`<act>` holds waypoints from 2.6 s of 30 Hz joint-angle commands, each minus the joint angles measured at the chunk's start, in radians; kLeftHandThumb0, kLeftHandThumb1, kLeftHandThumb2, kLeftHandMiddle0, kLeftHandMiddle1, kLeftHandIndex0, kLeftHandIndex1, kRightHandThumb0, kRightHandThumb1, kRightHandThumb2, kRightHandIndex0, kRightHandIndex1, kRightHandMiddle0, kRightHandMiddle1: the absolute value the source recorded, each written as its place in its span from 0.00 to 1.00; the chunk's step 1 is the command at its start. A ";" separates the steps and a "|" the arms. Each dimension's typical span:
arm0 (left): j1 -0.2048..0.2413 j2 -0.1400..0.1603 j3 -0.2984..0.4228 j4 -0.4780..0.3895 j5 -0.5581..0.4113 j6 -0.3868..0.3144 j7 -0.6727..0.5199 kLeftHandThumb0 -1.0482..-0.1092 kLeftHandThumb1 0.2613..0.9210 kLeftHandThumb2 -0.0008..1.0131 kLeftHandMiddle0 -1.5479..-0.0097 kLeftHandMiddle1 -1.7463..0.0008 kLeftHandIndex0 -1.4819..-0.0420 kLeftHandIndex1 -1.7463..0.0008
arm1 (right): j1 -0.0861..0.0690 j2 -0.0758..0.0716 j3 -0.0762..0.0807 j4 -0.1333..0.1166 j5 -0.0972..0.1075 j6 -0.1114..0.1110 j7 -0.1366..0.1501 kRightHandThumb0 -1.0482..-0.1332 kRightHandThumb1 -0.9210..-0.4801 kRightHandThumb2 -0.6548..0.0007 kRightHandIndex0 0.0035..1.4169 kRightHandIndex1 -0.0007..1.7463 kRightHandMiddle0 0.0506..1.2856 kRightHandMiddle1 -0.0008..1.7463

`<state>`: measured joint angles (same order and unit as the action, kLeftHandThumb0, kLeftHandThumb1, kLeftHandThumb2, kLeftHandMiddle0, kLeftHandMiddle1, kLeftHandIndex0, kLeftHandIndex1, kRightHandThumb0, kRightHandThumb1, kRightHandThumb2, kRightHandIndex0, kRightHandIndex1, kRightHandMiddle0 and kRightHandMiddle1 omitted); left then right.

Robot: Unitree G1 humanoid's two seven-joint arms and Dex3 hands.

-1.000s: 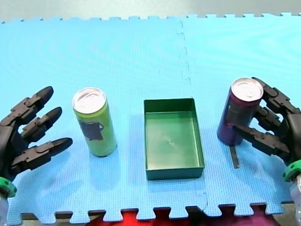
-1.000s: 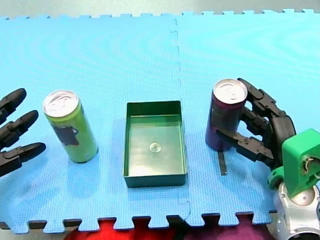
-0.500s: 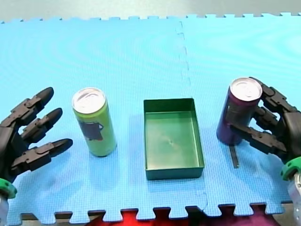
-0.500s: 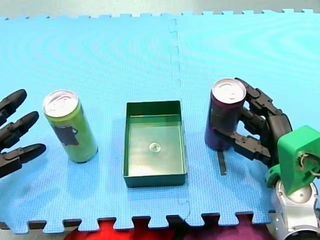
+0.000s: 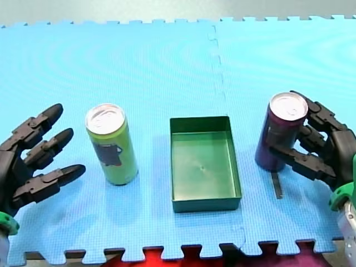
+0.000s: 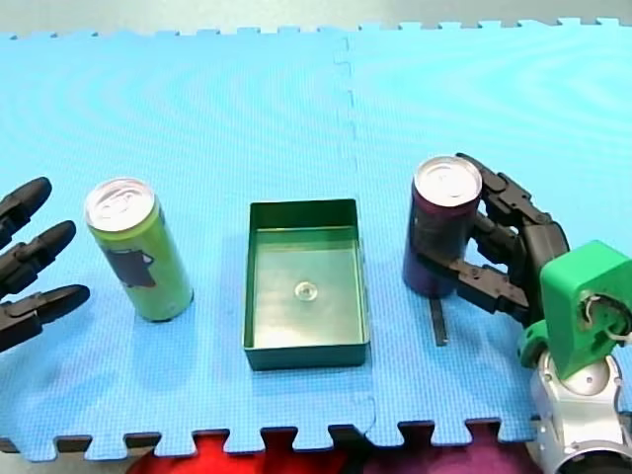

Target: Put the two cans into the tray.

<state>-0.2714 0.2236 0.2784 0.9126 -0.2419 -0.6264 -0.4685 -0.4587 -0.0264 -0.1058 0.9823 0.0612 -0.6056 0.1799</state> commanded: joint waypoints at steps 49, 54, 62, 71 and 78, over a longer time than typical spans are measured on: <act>0.020 0.009 0.017 -0.037 -0.027 0.005 -0.029 0.33 0.56 0.00 0.65 1.00 0.67 1.00 | -0.079 0.012 0.013 0.047 -0.072 0.017 -0.169 0.50 0.53 0.99 0.78 0.04 0.77 0.03; 0.021 0.010 0.017 -0.042 -0.029 0.011 -0.029 0.33 0.56 0.00 0.65 1.00 0.67 1.00 | -0.073 0.013 0.031 0.045 -0.127 -0.008 -0.286 0.58 0.48 0.99 0.86 0.03 0.83 0.01; 0.024 0.009 0.016 -0.045 -0.028 0.012 -0.024 0.34 0.56 0.00 0.64 1.00 0.66 1.00 | -0.061 0.011 0.029 0.053 -0.136 -0.069 -0.317 0.64 0.45 0.99 0.90 0.02 0.94 0.02; 0.030 0.007 0.013 -0.055 -0.026 0.015 -0.019 0.34 0.56 0.00 0.64 1.00 0.66 1.00 | -0.061 0.000 0.030 0.069 -0.142 -0.094 -0.320 0.68 0.43 0.99 0.92 0.01 0.96 0.01; 0.031 0.009 0.010 -0.056 -0.020 0.013 -0.013 0.34 0.56 0.00 0.64 1.00 0.67 1.00 | -0.062 -0.006 0.032 0.076 -0.146 -0.115 -0.320 0.69 0.42 1.00 0.93 0.01 0.96 0.00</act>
<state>-0.2421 0.2263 0.2889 0.8606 -0.2613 -0.6140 -0.4840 -0.5184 -0.0236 -0.0720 1.0566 -0.0871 -0.7069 -0.1356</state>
